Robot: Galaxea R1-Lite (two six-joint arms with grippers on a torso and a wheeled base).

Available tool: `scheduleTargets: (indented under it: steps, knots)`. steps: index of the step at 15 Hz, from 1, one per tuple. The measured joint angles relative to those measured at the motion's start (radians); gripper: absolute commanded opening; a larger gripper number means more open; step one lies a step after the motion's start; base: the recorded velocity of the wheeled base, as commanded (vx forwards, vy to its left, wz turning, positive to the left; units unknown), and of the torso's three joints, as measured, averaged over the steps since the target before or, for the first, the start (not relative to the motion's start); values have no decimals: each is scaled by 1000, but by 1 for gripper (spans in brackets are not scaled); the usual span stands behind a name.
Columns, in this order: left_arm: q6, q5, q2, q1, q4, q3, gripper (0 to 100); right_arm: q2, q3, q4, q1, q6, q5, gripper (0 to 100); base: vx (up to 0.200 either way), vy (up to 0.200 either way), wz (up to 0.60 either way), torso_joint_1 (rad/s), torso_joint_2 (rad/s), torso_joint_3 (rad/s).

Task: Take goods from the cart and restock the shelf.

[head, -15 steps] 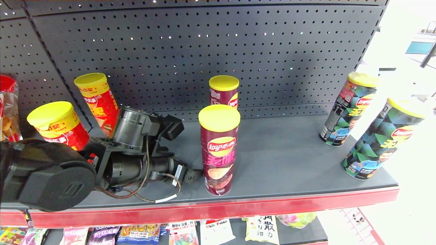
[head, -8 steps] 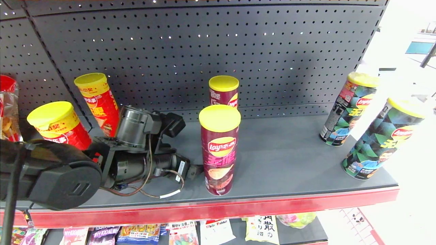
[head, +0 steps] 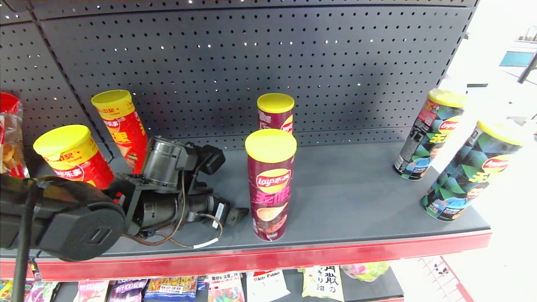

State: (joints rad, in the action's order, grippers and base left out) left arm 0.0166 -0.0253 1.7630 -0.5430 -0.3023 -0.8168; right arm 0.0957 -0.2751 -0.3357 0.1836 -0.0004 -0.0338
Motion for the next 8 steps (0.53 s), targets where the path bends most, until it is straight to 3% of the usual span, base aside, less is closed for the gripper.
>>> scheduleTargets:
  steps: [8]
  knots:
    - [0,-9,-33,-30,0,48,100,1,-1,0,0,0,0,100,0,0,0,0,0,0]
